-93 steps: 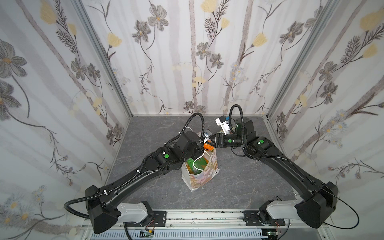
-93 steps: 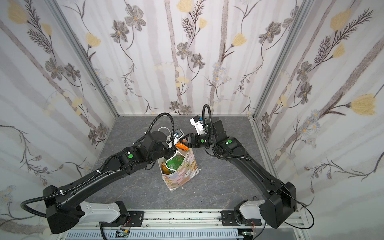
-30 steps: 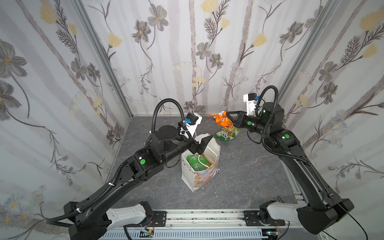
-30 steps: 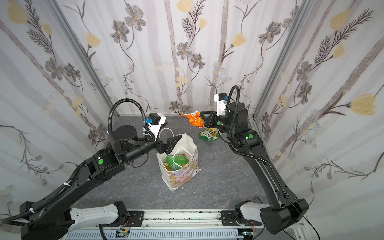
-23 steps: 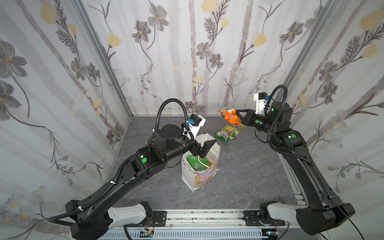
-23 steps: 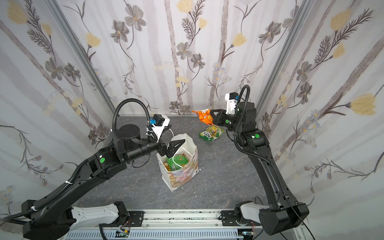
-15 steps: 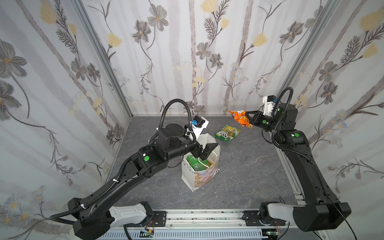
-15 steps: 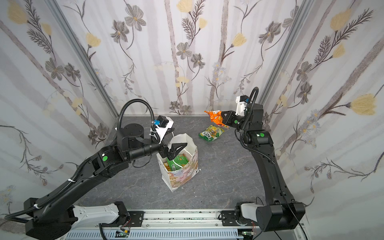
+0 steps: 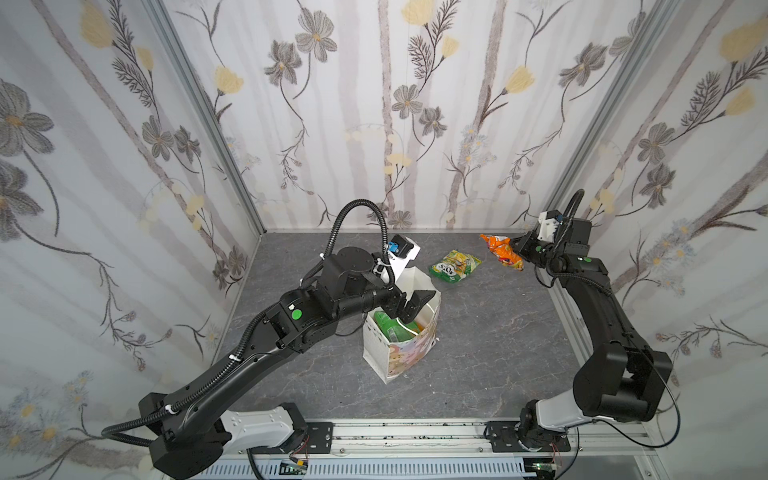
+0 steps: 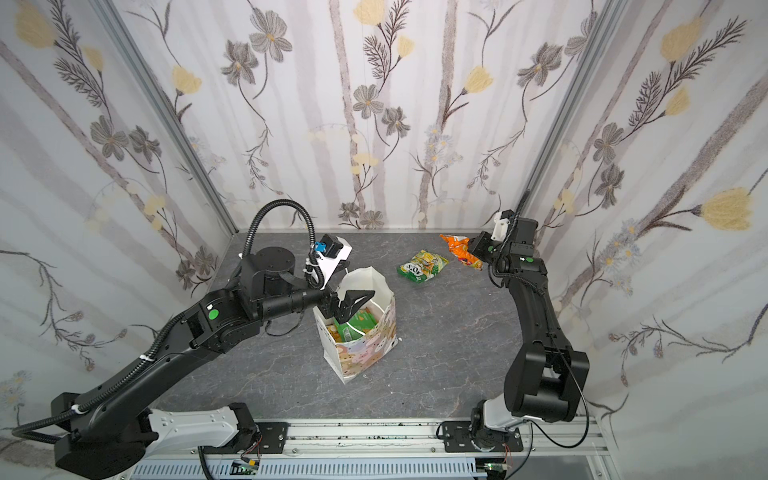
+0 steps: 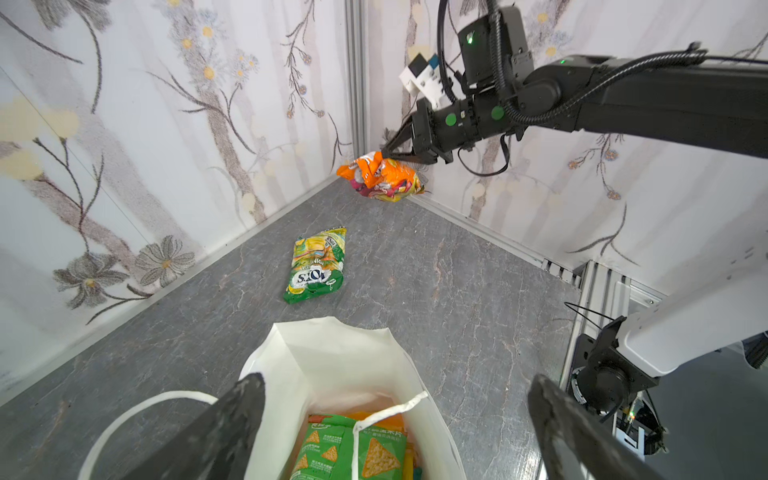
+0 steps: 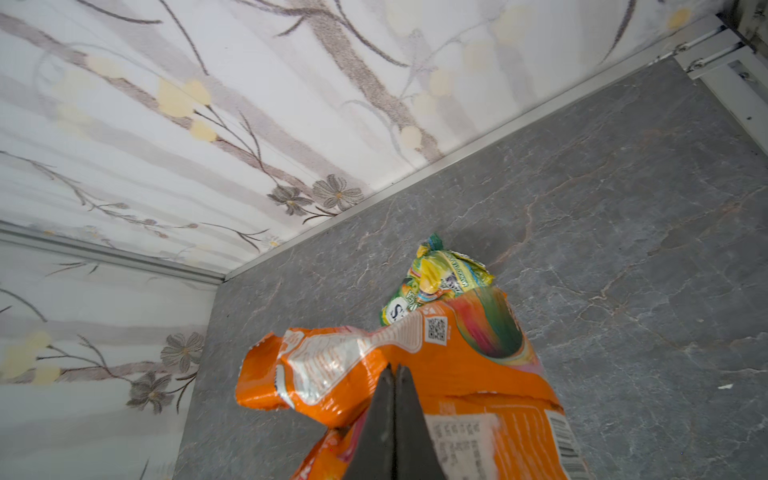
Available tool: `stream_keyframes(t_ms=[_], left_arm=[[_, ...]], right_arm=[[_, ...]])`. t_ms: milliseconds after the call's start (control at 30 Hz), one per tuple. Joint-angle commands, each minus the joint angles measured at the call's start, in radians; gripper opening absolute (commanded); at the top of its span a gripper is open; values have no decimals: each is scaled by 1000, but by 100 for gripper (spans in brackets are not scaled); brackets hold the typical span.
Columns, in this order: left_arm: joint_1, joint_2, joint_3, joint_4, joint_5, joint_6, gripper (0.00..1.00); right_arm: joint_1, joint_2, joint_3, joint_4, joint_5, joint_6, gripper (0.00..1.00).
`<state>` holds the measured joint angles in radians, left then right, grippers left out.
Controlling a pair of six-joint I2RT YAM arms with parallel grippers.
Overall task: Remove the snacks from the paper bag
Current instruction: 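Carry the orange packet away with the right gripper while the left gripper opens, then lower the orange packet beside the green packet and open the right gripper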
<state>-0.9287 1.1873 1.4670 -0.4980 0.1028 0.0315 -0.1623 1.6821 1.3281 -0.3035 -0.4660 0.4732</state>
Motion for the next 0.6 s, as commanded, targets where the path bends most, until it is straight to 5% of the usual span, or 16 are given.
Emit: stream_keyframes(t_ms=[0, 333, 567], left_arm=[[0, -2, 12, -8, -38, 14, 100], [0, 0, 23, -61, -130, 13, 100], [0, -6, 11, -79, -158, 7, 100]], right_arm=[[-20, 53, 23, 71, 65, -24, 0], [-40, 272, 108, 86, 265, -34, 0], [-40, 407, 145, 77, 244, -20, 0]])
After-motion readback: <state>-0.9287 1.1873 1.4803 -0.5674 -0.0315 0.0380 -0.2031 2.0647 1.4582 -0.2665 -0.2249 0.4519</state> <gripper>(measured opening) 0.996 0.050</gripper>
